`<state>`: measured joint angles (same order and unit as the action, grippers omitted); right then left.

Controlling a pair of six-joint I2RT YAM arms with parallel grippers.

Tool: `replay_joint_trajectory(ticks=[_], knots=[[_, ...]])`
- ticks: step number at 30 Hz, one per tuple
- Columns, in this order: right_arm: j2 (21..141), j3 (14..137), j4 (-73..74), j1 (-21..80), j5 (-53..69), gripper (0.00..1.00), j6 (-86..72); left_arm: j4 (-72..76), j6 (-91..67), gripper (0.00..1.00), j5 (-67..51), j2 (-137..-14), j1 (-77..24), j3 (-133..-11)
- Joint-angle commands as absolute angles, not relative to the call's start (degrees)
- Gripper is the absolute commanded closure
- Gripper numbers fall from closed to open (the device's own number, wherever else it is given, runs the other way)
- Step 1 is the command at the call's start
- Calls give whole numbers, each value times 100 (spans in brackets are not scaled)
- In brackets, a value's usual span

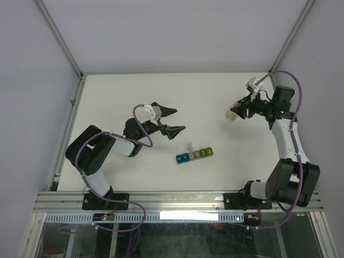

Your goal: Sort the pills into containers

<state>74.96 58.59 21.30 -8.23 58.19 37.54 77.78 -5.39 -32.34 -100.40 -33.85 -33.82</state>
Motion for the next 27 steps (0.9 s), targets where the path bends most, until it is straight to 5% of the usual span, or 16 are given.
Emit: replay_joint_trajectory(ticks=[1,7,12,17,27], knots=[[7345,5644,1146,-1688,4672,100,3075,8317,-1334,1,-2989,-9580,-3097,-3204],[7677,5401,219,-2176,3119,100,2447,8021,-1590,1,-2832,-8905,-3071,-2822],[7999,5152,-593,-2260,1865,100,2058,6397,-696,1,-2153,-7749,-3540,-2497],[8463,5144,-791,-2276,1660,99,1932,5034,288,2,-1514,-7075,-4266,-2404],[8813,5196,-817,-2388,1520,91,1919,4737,813,4,-1497,-6561,-4935,-1846]])
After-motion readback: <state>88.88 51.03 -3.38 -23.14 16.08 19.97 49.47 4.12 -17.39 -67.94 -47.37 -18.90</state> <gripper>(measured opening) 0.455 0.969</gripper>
